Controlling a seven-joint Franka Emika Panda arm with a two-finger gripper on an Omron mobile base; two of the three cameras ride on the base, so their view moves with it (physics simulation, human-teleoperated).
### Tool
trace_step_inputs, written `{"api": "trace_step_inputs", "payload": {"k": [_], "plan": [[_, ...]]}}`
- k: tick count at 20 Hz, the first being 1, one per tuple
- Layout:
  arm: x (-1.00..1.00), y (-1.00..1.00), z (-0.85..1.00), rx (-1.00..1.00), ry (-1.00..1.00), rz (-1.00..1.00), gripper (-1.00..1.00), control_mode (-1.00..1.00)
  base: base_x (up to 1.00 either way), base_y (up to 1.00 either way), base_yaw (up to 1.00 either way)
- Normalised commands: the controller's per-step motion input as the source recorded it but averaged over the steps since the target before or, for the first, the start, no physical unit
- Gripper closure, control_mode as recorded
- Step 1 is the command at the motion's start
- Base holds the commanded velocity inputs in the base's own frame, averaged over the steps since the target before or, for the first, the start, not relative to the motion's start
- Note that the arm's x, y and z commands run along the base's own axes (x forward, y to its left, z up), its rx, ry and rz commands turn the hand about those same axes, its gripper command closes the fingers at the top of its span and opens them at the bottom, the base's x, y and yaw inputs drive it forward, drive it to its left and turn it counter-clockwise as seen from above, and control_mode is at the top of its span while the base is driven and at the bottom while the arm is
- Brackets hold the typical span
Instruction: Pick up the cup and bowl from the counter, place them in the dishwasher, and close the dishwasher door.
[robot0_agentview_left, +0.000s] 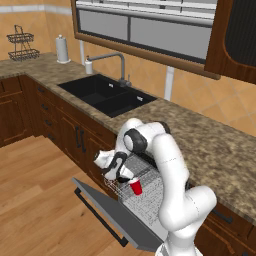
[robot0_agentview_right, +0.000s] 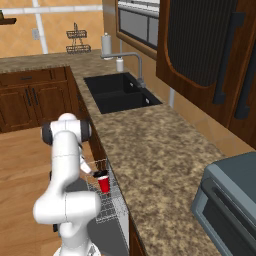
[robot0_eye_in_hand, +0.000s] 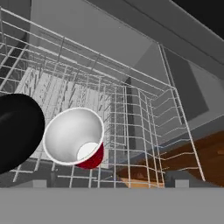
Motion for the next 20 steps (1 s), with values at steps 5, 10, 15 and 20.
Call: {"api": "trace_step_inputs", "payload": {"k": [5, 10, 15, 20], "plan": [[-0.34, 0.0, 0.8, 0.19, -0.09, 0.0, -1.0, -1.0, 0.0, 0.0, 0.0], [-0.51, 0.06, 0.58, 0.21, -0.12, 0.0, -1.0, -1.0, 0.0, 0.0, 0.0], [-0.74, 0.26, 0.09, 0.07, -0.2, 0.01, -1.0, -1.0, 0.0, 0.0, 0.0], [-0.5, 0.22, 0.6, 0.12, -0.12, 0.02, -1.0, -1.0, 0.0, 0.0, 0.0]]}}
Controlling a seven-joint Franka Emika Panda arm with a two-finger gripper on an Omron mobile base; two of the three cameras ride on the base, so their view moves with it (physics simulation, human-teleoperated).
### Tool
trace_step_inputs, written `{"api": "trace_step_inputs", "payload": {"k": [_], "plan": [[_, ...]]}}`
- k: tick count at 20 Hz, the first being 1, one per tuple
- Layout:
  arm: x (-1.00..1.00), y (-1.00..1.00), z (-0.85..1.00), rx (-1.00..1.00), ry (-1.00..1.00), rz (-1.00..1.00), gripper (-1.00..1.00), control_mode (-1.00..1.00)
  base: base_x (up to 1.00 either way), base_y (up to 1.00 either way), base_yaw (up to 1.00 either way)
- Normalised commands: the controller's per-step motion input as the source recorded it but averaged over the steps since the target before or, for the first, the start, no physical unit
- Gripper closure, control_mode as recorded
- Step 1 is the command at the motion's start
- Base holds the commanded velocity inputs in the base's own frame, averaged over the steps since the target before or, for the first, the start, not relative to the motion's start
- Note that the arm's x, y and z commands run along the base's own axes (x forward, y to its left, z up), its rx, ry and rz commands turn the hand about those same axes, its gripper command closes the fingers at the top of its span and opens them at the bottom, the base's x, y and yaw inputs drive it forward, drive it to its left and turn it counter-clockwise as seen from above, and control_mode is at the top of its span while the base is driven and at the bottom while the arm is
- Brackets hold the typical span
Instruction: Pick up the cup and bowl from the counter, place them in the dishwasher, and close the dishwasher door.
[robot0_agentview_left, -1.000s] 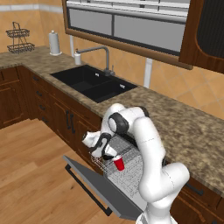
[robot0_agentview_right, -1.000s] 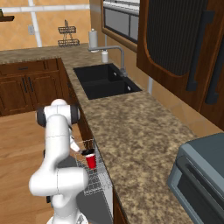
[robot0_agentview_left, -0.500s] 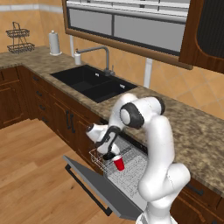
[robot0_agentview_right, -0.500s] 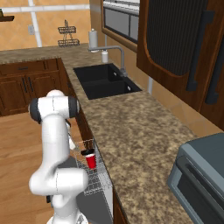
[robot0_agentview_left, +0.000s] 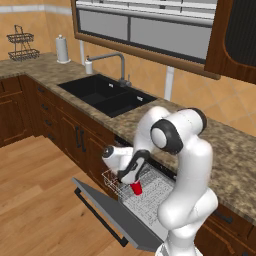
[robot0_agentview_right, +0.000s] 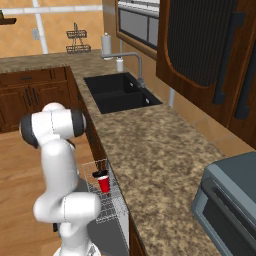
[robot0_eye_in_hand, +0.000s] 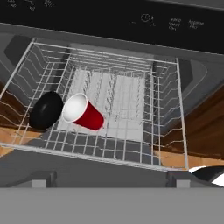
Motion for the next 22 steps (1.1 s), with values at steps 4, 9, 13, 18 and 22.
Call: {"api": "trace_step_inputs", "payload": {"k": [4, 9, 13, 18, 22], "plan": [[-0.37, 0.08, 0.8, 0.2, -0.06, 0.0, -1.0, -1.0, 0.0, 0.0, 0.0], [-0.54, 0.21, 0.16, 0.15, 0.0, 0.01, -1.0, -1.0, 0.0, 0.0, 0.0], [-0.13, 0.19, 0.48, 0.16, 0.0, 0.1, -1.0, -1.0, 0.0, 0.0, 0.0], [-0.01, 0.13, 0.25, 0.02, 0.03, 0.11, -1.0, -1.0, 0.0, 0.0, 0.0], [0.14, 0.33, -0.01, 0.03, 0.16, 0.02, -1.0, -1.0, 0.0, 0.0, 0.0]]}}
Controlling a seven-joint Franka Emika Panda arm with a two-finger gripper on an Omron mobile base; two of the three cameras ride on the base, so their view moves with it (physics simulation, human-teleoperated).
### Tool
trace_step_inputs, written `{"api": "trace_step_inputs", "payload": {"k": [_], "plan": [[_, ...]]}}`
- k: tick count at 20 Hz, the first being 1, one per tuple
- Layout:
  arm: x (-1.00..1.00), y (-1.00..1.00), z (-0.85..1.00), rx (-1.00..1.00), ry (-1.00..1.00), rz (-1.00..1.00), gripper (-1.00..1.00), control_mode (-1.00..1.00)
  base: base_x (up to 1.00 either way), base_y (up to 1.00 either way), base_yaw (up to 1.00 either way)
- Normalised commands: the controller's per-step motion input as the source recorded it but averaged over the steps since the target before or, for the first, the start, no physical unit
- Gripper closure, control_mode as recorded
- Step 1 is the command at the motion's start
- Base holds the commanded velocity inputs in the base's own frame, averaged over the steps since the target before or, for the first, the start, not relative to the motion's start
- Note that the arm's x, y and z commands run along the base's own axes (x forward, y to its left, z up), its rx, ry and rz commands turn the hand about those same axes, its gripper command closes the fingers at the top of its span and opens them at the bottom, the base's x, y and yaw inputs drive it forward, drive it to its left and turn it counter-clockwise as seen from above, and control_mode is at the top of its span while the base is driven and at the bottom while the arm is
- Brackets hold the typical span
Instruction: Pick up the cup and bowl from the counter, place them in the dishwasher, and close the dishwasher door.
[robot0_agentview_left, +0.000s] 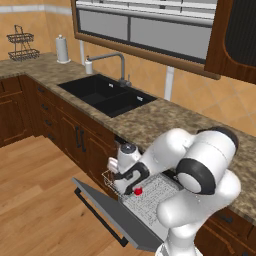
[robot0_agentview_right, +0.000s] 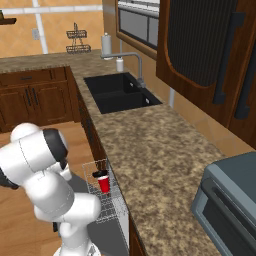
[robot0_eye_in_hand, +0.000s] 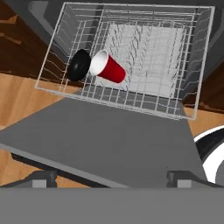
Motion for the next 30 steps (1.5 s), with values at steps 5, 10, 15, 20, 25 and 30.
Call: {"api": "trace_step_inputs", "payload": {"k": [5, 10, 15, 20, 25, 30], "plan": [[0.35, 0.13, -0.11, 0.09, 0.2, 0.01, -1.0, -1.0, 0.0, 0.0, 0.0], [0.18, 0.03, -0.51, -0.01, 0.05, 0.0, -1.0, -1.0, 0.0, 0.0, 0.0], [0.14, 0.15, -0.47, -0.12, 0.0, -0.03, -1.0, -1.0, 0.0, 0.0, 0.0], [0.18, 0.07, -0.26, -0.06, 0.03, -0.07, -1.0, -1.0, 0.0, 0.0, 0.0], [0.2, 0.04, -0.08, -0.02, 0.1, -0.1, -1.0, -1.0, 0.0, 0.0, 0.0], [0.16, 0.0, 0.0, 0.0, 0.09, -0.09, -1.0, -1.0, 0.0, 0.0, 0.0]]}}
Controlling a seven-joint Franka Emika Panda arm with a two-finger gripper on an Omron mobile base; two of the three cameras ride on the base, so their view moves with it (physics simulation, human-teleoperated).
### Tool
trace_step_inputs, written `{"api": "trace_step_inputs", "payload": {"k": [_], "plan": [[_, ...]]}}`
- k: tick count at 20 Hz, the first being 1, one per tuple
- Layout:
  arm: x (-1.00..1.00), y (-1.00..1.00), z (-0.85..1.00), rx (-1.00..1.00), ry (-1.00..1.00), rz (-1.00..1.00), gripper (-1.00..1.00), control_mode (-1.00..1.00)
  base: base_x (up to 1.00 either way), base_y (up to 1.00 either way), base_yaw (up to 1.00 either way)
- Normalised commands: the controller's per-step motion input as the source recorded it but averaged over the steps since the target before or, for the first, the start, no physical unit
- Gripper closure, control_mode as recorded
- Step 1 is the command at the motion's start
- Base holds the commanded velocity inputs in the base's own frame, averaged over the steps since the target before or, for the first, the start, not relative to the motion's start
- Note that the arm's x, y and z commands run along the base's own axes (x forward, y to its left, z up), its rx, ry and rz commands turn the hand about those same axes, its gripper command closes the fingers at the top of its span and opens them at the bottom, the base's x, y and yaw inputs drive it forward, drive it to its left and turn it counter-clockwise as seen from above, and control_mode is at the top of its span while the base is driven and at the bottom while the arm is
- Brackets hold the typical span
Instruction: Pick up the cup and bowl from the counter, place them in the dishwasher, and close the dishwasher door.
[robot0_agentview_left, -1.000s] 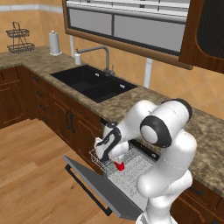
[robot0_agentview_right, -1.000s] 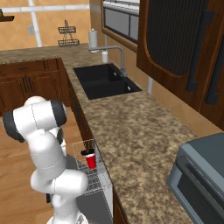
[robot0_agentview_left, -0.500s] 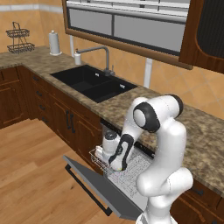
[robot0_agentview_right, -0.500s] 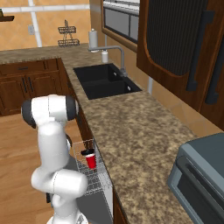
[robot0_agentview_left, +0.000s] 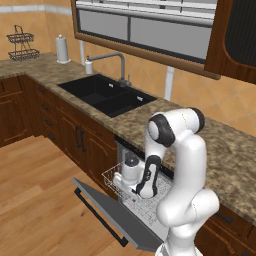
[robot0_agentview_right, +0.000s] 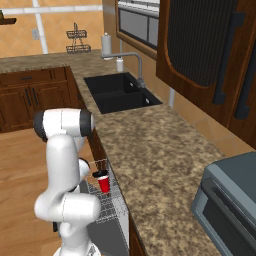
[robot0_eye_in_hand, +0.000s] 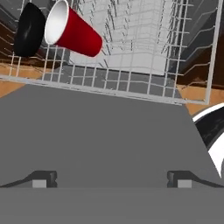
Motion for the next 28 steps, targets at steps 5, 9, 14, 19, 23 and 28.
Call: {"api": "trace_step_inputs", "payload": {"k": [5, 9, 14, 19, 23, 28], "plan": [[0.3, 0.24, -0.17, -0.02, 0.07, -0.11, -1.0, -1.0, 0.0, 0.0, 0.0], [0.39, 0.34, -0.3, -0.07, 0.08, -0.12, -1.0, -1.0, 0.0, 0.0, 0.0], [0.41, 0.06, -0.45, -0.09, 0.08, -0.05, -1.0, -1.0, 0.0, 0.0, 0.0], [0.49, 0.0, -0.62, -0.11, 0.05, -0.01, -1.0, -1.0, 0.0, 0.0, 0.0], [0.62, 0.0, -0.85, -0.15, 0.04, 0.0, -1.0, -1.0, 0.0, 0.0, 0.0], [0.66, -0.11, -0.86, -0.14, 0.01, 0.0, -1.0, -1.0, 0.0, 0.0, 0.0]]}}
